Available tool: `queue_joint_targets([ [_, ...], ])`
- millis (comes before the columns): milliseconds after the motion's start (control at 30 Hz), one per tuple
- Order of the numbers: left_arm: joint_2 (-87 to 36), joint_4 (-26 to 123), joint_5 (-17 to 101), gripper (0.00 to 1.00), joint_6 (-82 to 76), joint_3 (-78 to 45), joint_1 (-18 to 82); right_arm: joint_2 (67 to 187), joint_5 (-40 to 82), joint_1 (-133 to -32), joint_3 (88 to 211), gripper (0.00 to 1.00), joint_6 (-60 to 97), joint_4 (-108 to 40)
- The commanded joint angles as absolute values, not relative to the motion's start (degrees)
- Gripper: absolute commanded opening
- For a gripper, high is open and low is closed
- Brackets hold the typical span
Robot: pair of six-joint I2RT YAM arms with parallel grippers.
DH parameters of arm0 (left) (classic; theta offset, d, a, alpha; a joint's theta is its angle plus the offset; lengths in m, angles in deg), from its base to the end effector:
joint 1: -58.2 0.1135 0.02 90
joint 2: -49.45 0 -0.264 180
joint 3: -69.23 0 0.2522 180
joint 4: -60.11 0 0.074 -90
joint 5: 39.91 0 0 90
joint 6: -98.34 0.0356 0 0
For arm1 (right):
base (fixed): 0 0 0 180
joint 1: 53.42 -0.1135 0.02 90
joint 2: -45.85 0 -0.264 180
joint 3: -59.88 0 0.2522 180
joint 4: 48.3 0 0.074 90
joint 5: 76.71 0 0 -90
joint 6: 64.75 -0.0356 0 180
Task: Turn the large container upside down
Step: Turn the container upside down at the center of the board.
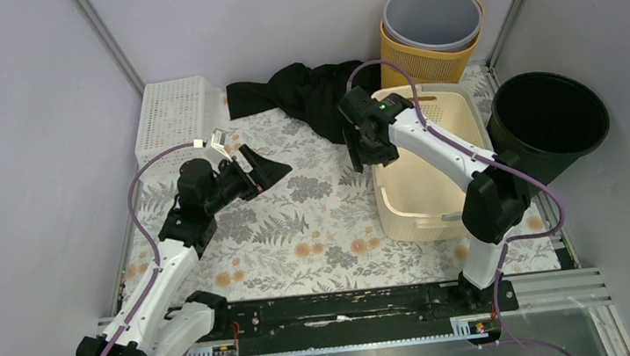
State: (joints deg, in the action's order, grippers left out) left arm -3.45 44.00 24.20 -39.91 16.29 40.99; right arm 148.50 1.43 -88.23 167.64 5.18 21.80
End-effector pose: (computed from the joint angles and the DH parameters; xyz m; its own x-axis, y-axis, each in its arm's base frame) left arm 0.2006 -0.0784 0.2949 -0.6737 -0.4940 -0.5497 0.2469 0.5507 -0.7974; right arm 0.3121 0.2081 0.2949 -0.8661 -0.1931 -0.4610 -0.2024 0.9788 -0.0299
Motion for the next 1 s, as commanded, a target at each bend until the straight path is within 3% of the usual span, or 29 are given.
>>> queue_joint_targets([
  [0, -3.1, 44.2, 24.4, 1.00, -39.0, 16.1, 40.7, 149.6, 2.7, -88.1, 166.6, 0.62, 5.6, 21.0],
  [233, -2.5, 43.6, 24.7, 1.00, -38.8, 16.5, 40.7, 150.2, 3.8, -88.0, 164.3, 0.57, 4.9, 19.7],
  [400, -2.4, 43.7, 24.9, 1.00, -38.9, 17.0, 40.7, 150.0, 3.7, -88.0, 163.0, 0.48, 4.5, 19.1],
  [633, -1.9, 43.7, 24.8, 1.00, -38.9, 17.2, 40.7, 150.1, 4.0, -88.0, 162.1, 0.30, 4.4, 18.9],
  [833, -1.3, 43.9, 24.9, 1.00, -39.4, 18.1, 40.7, 149.8, 5.0, -88.0, 161.8, 0.01, 4.6, 18.9],
  [967, -0.8, 44.2, 24.9, 1.00, -39.7, 18.8, 40.6, 149.7, 6.8, -88.0, 162.3, 0.00, 4.7, 19.1],
])
